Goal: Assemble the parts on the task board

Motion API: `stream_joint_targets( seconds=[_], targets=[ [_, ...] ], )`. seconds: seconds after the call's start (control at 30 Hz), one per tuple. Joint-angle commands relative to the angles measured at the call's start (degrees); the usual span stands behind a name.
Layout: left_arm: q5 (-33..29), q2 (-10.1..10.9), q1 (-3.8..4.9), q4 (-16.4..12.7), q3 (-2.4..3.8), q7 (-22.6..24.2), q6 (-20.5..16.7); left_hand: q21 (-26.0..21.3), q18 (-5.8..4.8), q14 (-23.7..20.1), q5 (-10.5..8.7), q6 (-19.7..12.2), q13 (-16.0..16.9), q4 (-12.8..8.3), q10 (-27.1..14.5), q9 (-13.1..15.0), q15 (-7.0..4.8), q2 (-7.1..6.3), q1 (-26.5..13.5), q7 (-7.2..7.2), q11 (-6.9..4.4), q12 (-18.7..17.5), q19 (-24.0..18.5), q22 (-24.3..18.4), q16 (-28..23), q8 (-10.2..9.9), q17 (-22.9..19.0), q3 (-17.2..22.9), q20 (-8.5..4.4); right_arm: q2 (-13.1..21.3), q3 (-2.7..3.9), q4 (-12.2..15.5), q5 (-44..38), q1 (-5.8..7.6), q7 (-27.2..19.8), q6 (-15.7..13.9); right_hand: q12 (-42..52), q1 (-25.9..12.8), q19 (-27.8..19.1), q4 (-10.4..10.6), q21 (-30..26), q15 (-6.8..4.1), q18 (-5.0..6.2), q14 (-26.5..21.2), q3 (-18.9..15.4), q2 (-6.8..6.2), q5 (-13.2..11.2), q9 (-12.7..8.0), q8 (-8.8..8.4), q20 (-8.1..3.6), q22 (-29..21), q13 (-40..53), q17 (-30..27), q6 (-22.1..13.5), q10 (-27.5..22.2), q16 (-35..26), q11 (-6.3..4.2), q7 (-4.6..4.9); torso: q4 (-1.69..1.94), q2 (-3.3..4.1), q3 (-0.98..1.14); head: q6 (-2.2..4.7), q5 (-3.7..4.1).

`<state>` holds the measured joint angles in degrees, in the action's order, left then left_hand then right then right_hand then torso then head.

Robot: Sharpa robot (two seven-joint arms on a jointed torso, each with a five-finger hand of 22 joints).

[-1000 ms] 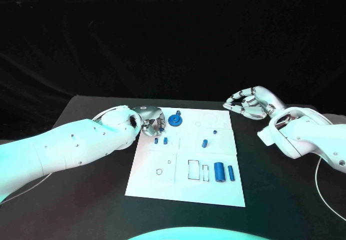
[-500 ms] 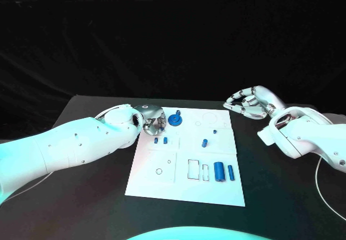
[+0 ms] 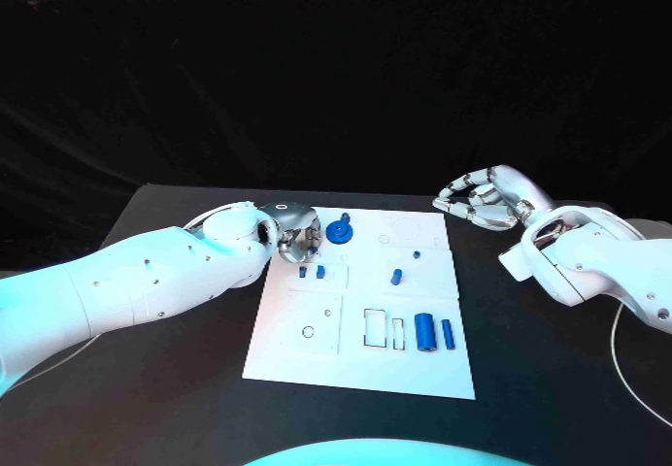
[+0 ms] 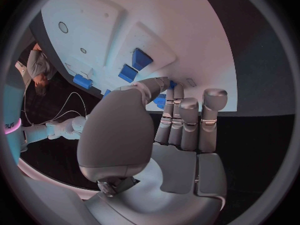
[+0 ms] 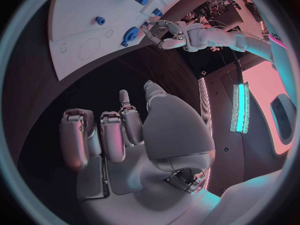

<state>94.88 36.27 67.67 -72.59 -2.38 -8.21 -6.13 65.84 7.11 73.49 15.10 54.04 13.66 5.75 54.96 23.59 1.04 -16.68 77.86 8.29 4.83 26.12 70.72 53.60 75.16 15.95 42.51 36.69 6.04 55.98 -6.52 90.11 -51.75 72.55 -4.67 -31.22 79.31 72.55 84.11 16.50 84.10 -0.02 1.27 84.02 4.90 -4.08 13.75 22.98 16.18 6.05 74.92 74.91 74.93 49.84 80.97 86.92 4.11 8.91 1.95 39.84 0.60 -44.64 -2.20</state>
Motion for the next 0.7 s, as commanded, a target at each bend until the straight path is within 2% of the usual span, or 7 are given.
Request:
stream_joint_targets(
  seconds=[0.03, 0.27, 0.7],
  targets=[
    [1.6, 0.3, -1.26, 1.0, -1.02, -3.4, 6.9, -0.3, 0.67, -0.3, -0.33, -0.5, 0.2, -0.4, -1.2, 0.3, 0.02, 0.01, -0.8, 0.13, 0.62, 0.4, -0.4, 0.0, 0.2, 0.1, 0.0, -0.4, 0.05, 0.0, 0.0, 0.1, -0.7, -0.03, -0.1, 0.4, 0.0, 0.1, 2.4, 0.0, -0.1, -0.34, 0.32, 4.0, 0.1, 0.11, 0.0, 0.1, 0.27, -0.31, 11.3, 4.8, 5.8, 0.1, 0.1, -0.2, -0.32, -0.41, 0.05, 0.02, -0.02, 0.0, -0.02],
    [2.4, -0.2, -1.3, 1.7, -1.13, -3.5, 6.7, -0.2, 0.58, 0.1, -0.54, -0.7, 2.4, -0.5, -3.1, 2.5, -0.1, 0.52, -1.7, -0.28, 0.38, 5.1, -0.1, 0.4, 1.1, 1.6, 1.3, -3.7, 0.15, 0.0, 0.0, 0.1, -0.8, -0.03, 0.0, 0.3, -0.1, 0.1, 2.4, 0.0, -0.2, -0.37, 0.33, 4.0, 0.0, 0.24, -0.4, 0.1, 0.41, -0.34, 11.2, 4.7, 5.7, 0.0, 0.1, -0.3, -0.35, -0.44, -0.03, 0.02, -0.01, -0.04, -0.25],
    [3.2, -0.6, -1.82, 2.5, -1.25, -2.2, 5.1, 1.6, 0.15, 1.7, -0.3, 1.5, 3.9, -0.8, -2.6, 4.4, -1.01, 2.09, 0.4, -1.52, -0.78, 9.0, 1.5, 2.8, 2.5, 4.0, 4.4, -2.6, -0.61, 0.0, 0.01, 0.1, -0.9, -0.03, -0.1, 0.3, -0.1, 0.2, 2.4, 0.0, -0.2, -0.37, 0.32, 4.0, 0.0, 0.28, -0.4, 0.1, 0.44, -0.34, 11.3, 4.7, 5.7, 0.0, 0.1, -0.3, -0.35, -0.44, -0.04, 0.02, 0.05, -0.1, -0.17]
  ],
)
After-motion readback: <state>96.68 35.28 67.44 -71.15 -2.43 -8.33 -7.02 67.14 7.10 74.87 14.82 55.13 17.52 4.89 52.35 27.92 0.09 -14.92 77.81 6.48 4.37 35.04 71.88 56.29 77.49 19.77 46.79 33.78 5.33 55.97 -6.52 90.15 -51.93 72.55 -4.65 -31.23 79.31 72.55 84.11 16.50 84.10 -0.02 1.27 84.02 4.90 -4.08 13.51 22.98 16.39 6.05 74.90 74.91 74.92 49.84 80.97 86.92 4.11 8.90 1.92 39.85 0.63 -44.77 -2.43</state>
